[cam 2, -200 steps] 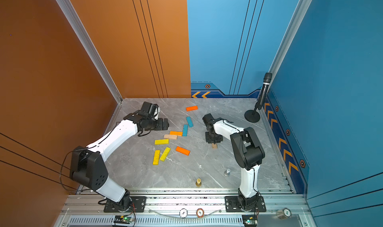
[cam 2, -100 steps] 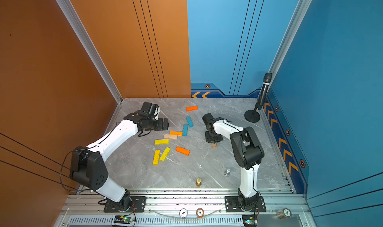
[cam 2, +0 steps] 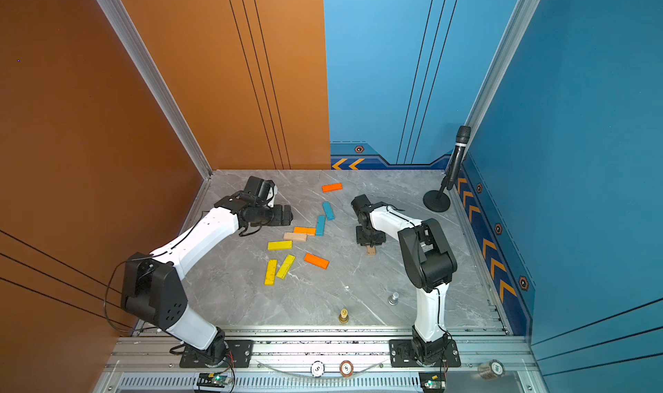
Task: Assemble the number 6 with building blocks
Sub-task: Assemble the building block at the center of the board.
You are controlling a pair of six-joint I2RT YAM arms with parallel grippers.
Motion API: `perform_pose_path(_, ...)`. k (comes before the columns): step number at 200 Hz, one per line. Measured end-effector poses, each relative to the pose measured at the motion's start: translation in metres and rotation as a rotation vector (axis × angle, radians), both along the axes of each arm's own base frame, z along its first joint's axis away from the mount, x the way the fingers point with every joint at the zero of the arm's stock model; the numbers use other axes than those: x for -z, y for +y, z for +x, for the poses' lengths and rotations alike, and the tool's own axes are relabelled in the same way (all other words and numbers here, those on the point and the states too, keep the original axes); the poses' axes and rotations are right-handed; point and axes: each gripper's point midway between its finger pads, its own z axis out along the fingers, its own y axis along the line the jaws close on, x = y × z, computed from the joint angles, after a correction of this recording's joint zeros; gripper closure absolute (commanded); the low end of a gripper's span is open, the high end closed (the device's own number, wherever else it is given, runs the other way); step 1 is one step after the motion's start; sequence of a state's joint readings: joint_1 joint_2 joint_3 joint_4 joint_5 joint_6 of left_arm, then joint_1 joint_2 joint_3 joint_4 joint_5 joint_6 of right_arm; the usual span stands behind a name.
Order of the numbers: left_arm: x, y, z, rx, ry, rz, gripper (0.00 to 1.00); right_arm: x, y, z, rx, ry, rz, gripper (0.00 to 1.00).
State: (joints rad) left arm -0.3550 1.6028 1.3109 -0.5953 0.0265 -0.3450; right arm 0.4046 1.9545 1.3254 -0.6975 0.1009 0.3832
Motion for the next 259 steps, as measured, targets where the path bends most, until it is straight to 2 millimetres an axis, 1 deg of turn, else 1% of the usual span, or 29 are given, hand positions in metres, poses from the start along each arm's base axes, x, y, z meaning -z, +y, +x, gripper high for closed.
perform_pose_path(161, 0.002, -0.0001, 0.0002, 0.0, 0.005, 0.002, 0.02, 0.0001, -0.0012, 0.0026, 0.039, -0.004, 0.008, 0.64)
perform_pose_path(259, 0.0022, -0.0001, 0.0003, 0.0, 0.005, 0.002, 0.02, 0.0004, -0.0011, 0.0028, 0.046, -0.004, 0.009, 0.66)
